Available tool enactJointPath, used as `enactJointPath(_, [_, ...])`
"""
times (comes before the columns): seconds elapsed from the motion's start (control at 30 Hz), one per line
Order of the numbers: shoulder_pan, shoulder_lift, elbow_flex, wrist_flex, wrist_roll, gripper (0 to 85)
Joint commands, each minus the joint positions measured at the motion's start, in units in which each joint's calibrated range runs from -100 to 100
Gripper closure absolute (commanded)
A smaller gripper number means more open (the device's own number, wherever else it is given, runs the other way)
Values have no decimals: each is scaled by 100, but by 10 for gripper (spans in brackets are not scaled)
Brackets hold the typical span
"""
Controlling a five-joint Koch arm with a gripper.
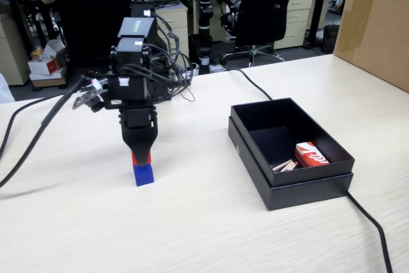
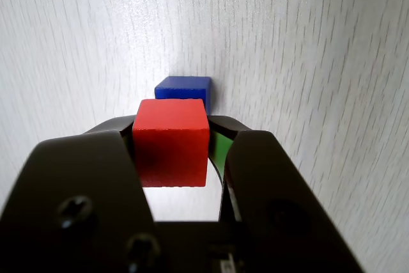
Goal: Put the red cube on top of the blue cube
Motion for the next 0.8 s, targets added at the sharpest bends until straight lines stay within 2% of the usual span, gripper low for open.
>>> enactJointPath(0.0, [0, -110, 442, 218, 5, 847])
enactJointPath(0.77, [0, 4, 370, 227, 29, 847])
